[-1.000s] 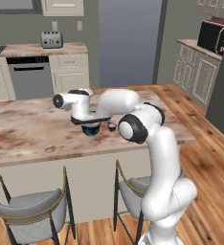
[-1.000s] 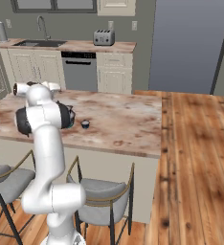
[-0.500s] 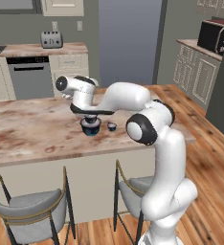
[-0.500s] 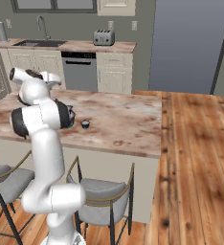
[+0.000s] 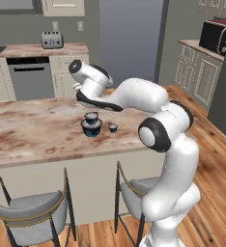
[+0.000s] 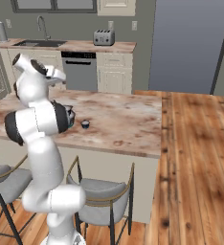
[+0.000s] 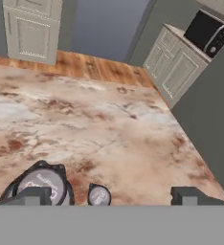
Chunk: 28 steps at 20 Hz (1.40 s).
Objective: Stack the yogurt containers by placing the smaller containers on top of the larger containers.
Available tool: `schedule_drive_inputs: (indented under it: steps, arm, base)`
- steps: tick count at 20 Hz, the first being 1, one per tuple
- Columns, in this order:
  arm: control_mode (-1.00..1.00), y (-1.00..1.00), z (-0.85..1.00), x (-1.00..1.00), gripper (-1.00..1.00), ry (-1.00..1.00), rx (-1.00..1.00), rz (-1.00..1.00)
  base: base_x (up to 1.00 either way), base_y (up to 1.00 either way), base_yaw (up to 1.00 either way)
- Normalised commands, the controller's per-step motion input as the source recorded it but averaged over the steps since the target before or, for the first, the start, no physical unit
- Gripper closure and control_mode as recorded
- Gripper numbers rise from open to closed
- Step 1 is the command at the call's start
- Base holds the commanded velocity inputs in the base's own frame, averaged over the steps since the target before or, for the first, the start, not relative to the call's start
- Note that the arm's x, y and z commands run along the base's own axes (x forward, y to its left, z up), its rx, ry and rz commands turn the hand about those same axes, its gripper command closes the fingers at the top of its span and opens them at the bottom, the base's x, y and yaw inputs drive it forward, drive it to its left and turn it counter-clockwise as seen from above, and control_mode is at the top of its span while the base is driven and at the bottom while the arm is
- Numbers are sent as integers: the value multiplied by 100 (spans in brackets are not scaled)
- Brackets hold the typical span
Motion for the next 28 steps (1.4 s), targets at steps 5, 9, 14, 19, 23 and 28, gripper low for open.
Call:
schedule_drive_inputs:
  steps: [5, 9, 14, 19, 23, 28]
  arm:
    - [-100, -40, 49, -31, -100, 13, 12, -2]
    - [-100, -36, 26, -23, -100, 13, 7, 2]
    - [-100, -31, 0, -2, -100, 18, 1, 15]
    - [-100, -22, 0, 0, -100, 17, 0, 28]
    - [-100, -24, 0, 0, -100, 16, 1, 34]
    - [-100, -17, 0, 0, -100, 20, 0, 37]
  base:
    - [0, 0, 0]
    - [0, 0, 0]
    - [0, 0, 0]
    - [0, 0, 0]
    - [0, 0, 0]
    - [0, 0, 0]
